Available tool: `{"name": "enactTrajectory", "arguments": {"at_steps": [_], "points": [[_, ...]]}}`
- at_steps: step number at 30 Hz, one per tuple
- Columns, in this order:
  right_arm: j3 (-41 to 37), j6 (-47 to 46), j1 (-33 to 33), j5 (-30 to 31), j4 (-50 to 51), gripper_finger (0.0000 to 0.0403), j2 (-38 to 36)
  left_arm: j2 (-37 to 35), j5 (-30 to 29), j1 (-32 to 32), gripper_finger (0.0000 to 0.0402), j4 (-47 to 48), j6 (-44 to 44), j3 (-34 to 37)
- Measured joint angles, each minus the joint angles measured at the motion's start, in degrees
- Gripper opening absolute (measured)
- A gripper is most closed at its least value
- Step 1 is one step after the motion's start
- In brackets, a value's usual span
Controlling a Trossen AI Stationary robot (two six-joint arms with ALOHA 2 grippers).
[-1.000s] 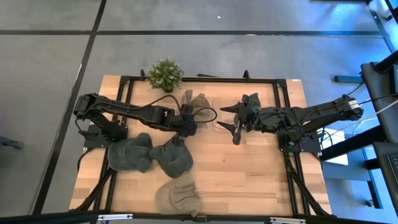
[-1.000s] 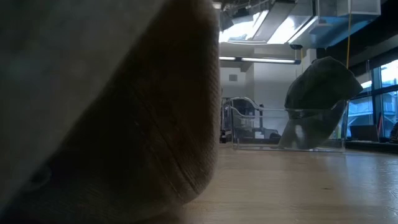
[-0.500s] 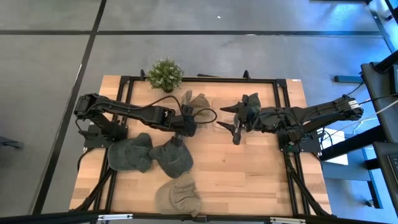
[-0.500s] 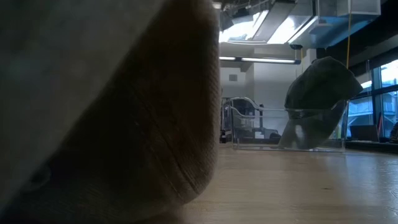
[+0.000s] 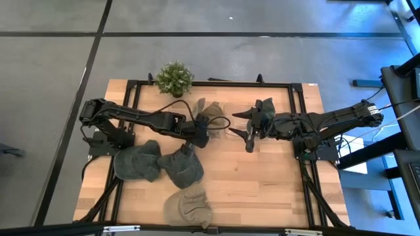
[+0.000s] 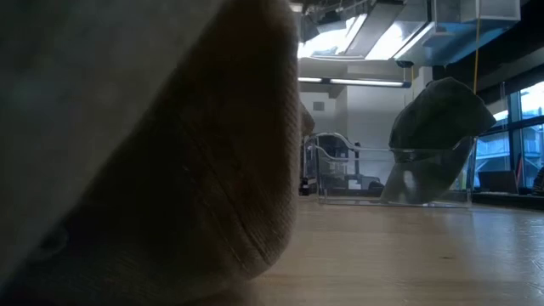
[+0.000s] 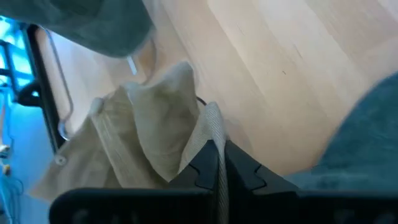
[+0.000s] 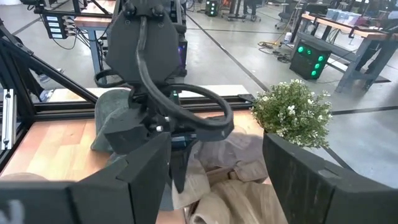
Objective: Pick & Place hat
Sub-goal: Put the right brown cap into the left transparent bin
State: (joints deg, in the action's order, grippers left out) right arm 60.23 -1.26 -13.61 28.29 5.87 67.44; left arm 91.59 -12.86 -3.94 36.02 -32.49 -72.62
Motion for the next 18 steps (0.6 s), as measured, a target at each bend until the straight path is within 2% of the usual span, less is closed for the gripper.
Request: {"name": "enactTrajectory", "arguments": {"at_steps": [9,15,18], "points": [[0.00,-0.07,-0.01,0.09,0.00,0.0255,0.00,0.22,-1.12,-0.03,0.0024,-4.65,-0.01,0.02],[0.00,-0.04,0.00,0.09,-0.02,0.0255,0.00,0.22,-3.90,-0.58,0.0030,-4.58,0.13,0.02],[0.00,-0.04,0.00,0.09,0.00,0.0255,0.00,0.06,-2.96,-0.62,0.0033,-4.52,0.37,0.02]]}}
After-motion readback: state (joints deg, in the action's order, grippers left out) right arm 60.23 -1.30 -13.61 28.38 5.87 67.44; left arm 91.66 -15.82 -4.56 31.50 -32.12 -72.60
